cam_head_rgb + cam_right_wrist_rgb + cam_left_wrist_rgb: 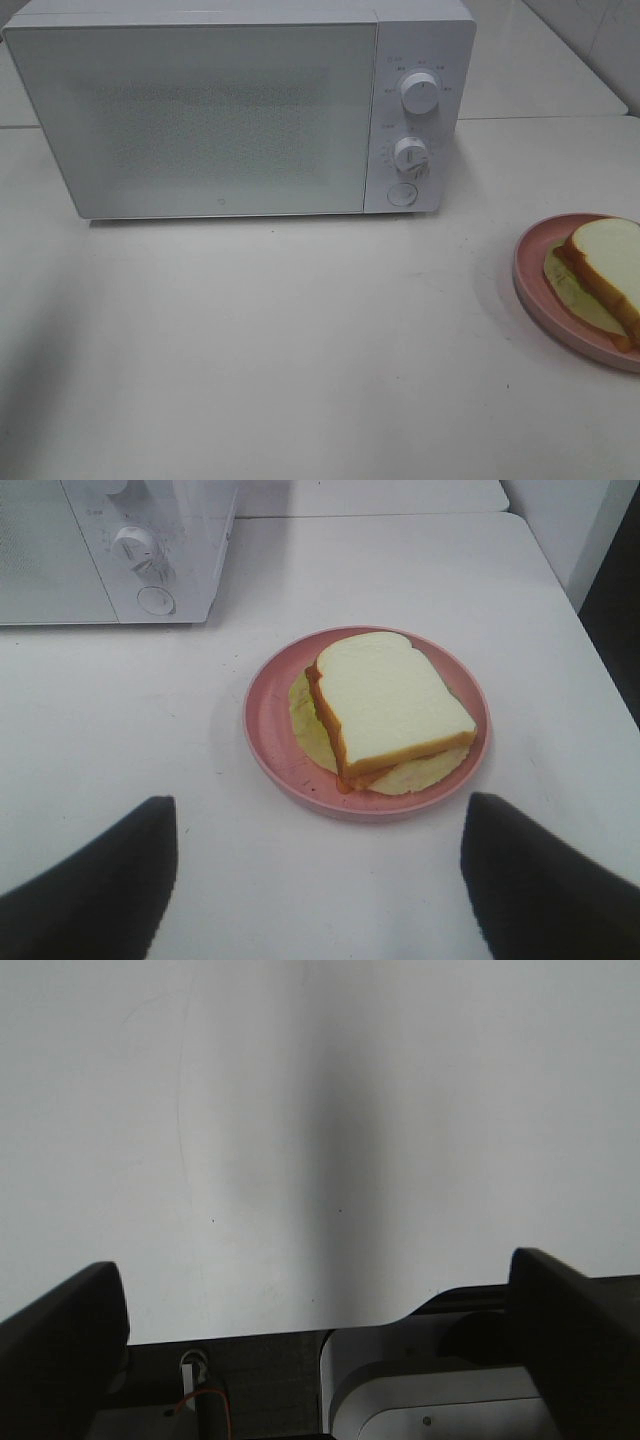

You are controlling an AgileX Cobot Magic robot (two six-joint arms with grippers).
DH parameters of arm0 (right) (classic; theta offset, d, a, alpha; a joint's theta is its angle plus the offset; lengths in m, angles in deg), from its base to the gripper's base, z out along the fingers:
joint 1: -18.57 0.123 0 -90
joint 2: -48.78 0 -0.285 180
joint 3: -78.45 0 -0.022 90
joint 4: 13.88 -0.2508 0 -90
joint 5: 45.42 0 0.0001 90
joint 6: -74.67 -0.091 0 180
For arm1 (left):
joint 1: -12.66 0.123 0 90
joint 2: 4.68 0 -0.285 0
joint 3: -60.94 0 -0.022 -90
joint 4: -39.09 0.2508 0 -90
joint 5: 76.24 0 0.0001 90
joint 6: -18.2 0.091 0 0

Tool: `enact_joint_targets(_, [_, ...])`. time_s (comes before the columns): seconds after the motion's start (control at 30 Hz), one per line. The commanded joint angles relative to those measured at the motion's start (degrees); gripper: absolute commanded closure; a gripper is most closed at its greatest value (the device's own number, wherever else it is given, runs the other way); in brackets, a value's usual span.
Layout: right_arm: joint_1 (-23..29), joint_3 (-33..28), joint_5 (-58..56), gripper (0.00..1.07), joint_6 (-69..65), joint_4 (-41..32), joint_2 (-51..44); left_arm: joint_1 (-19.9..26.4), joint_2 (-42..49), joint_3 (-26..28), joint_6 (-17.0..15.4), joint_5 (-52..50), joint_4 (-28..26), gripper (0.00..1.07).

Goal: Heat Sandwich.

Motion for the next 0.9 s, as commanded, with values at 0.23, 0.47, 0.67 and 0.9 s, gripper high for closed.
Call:
enact_joint_targets(0.23, [-0.23, -0.17, 0.92, 0.31, 0.34, 0.11, -1.38, 0.29, 15.76, -9.45, -0.46, 2.12, 0.80, 0.10])
enact_joint_targets(0.47, [-0.23, -0.17, 0.92, 0.31, 0.34, 0.11, -1.38, 0.29, 29.51, -17.76, -0.23, -4.13, 0.97, 0.10])
enact_joint_targets(0.67, [-0.23, -0.17, 0.92, 0.31, 0.34, 0.11, -1.38, 0.29, 36.44, -25.90, -0.11, -9.74, 1.15, 0.10])
enact_joint_targets(0.9, [-0.23, -0.17, 0.92, 0.31, 0.34, 0.11, -1.38, 0.29, 39.08, -27.22, -0.11, -8.02, -0.46, 0.10])
